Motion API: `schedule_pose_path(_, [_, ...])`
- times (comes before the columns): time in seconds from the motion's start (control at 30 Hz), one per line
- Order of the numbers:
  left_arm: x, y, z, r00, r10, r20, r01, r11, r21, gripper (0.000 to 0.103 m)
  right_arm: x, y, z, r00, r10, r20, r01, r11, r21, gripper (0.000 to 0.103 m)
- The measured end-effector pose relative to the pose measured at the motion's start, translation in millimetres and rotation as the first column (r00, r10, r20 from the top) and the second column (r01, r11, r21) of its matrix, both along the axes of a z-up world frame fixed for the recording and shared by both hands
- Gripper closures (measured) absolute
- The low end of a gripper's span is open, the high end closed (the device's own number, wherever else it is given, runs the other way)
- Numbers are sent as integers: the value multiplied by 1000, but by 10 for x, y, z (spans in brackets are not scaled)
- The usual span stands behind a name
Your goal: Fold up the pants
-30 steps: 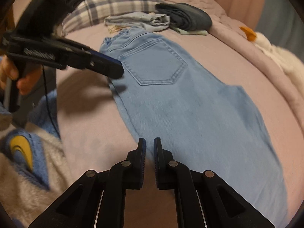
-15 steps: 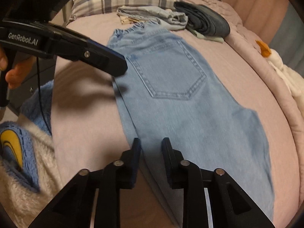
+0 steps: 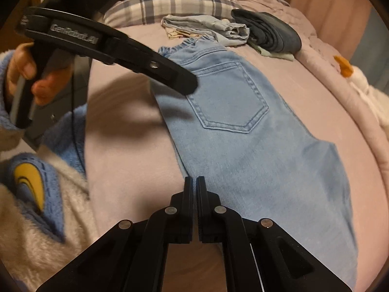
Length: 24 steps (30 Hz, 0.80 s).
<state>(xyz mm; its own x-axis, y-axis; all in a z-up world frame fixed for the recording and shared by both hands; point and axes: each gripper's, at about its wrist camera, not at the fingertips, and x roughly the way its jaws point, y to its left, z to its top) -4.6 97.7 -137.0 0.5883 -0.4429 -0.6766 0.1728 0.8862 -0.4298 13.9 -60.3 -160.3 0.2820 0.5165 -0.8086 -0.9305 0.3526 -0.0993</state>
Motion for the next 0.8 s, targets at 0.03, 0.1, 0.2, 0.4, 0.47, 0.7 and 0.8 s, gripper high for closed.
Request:
schedule_pose_path(0.03, [48,-32,3,1000,-10,0,10,1000,3,71,26,-14,-3,1000,-10,-27,10,1000,8,99])
schedule_pose_path(0.1, [161,-134,-20,999,-34,-6,34,999,22,64,115,-98,64,994,-62,-88,68,995,75,99])
schedule_pose_path(0.2, [278,-300,-135,998,-45,-54,52,991,126,63,239,-321,191,978,-164,-132,185,967,173,98])
schedule_pose_path(0.4, [307,-307,-356,994,-56,-94,75,976,206,66,340,-756,-168,924,-374,-76,377,926,31,98])
schedule_pose_path(0.47, [334,-270,-344,993,-41,-113,62,980,188,66,281,-996,-104,910,-393,-131,405,912,74,97])
schedule_pose_path(0.7, [413,-524,-302,990,-48,-132,86,951,296,56,519,-2530,-97,609,-730,-311,791,586,173,84])
schedule_pose_path(0.8, [467,-564,-309,990,-38,-139,79,949,305,54,469,-3392,-244,352,-899,-259,936,339,96,84])
